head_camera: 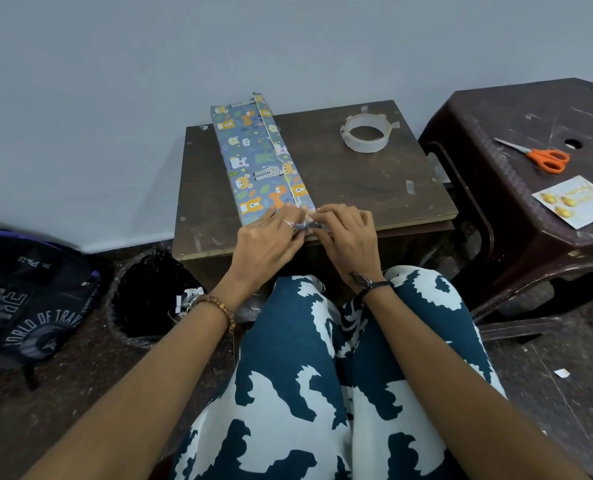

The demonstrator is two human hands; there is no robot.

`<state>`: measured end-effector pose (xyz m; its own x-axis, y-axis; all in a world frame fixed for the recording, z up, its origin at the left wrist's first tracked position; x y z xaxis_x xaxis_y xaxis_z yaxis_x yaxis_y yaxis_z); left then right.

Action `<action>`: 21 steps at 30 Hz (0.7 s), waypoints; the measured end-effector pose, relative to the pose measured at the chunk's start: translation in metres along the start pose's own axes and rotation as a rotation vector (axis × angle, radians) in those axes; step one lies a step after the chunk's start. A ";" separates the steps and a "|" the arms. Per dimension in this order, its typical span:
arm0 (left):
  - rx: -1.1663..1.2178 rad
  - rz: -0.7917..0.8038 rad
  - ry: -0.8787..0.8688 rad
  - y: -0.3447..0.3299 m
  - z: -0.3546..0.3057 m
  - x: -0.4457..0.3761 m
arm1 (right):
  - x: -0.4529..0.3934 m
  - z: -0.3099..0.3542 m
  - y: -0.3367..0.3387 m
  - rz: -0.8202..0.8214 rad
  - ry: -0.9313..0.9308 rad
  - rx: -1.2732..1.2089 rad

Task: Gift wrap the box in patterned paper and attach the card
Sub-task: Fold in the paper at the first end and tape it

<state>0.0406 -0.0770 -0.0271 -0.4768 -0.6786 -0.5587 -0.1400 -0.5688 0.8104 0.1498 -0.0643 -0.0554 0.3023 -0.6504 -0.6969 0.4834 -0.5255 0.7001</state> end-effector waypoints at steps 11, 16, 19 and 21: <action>0.199 0.110 0.135 0.000 0.006 -0.007 | -0.016 -0.021 0.008 0.141 -0.155 -0.225; 0.232 0.086 0.143 -0.004 0.007 -0.006 | -0.046 -0.067 -0.006 0.222 -0.388 -0.127; 0.248 0.078 0.136 -0.006 0.008 -0.006 | -0.069 -0.100 -0.021 0.344 -0.530 -0.059; 0.244 0.072 0.143 -0.005 0.008 -0.006 | -0.081 -0.117 -0.031 0.437 -0.617 0.027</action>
<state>0.0372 -0.0664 -0.0262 -0.3685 -0.7818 -0.5029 -0.3231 -0.3995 0.8579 0.2062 0.0689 -0.0389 -0.0566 -0.9875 -0.1468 0.4019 -0.1572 0.9021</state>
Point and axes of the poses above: each hand's wrist, its own x-axis away from the middle knuckle, its own y-axis out of the back of the hand, z = x × y, the point moved 8 cm from there along -x, towards the middle knuckle, and after that the axes turned 10 degrees about z, right-handed, at the moved point
